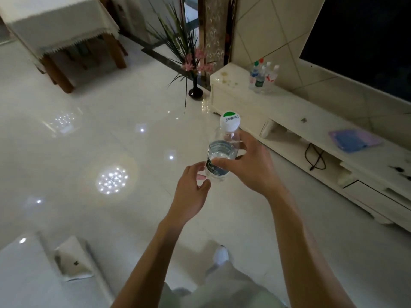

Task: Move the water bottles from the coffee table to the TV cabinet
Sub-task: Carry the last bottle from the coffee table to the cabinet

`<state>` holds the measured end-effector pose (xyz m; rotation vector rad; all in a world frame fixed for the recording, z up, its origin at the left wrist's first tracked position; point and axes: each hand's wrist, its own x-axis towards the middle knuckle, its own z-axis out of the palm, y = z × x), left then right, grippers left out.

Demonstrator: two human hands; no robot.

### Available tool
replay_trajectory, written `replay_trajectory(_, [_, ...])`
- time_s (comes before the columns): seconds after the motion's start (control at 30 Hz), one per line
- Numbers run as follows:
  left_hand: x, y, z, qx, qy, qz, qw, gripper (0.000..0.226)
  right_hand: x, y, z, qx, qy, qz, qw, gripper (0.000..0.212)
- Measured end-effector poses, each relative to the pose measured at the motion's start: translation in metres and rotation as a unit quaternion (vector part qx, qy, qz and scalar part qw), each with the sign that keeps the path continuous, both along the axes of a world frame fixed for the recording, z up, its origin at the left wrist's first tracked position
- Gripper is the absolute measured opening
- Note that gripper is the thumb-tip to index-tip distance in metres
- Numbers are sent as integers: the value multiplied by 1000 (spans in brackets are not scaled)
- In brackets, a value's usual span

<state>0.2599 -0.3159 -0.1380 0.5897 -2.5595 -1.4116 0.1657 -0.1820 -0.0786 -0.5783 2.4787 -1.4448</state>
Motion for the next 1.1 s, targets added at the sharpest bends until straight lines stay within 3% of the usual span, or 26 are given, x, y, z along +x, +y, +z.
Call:
replay_trajectory(0.17, [-85, 8, 9, -2, 22, -4, 1000, 46, -76, 2, 7, -10, 16, -32, 999, 74])
replay_trajectory(0.57, [-255, -4, -25, 47, -24, -20, 998, 40, -235, -9, -27, 26, -22, -62, 997, 72])
replay_trajectory(0.9, [-489, -43, -30, 55, -32, -111, 992, 36, -430, -38, -20, 47, -12, -141, 989, 73])
replay_trajectory(1.1, [-583, -46, -29, 54, -55, -159, 984, 38, -512, -39, -17, 42, -20, -188, 981, 74])
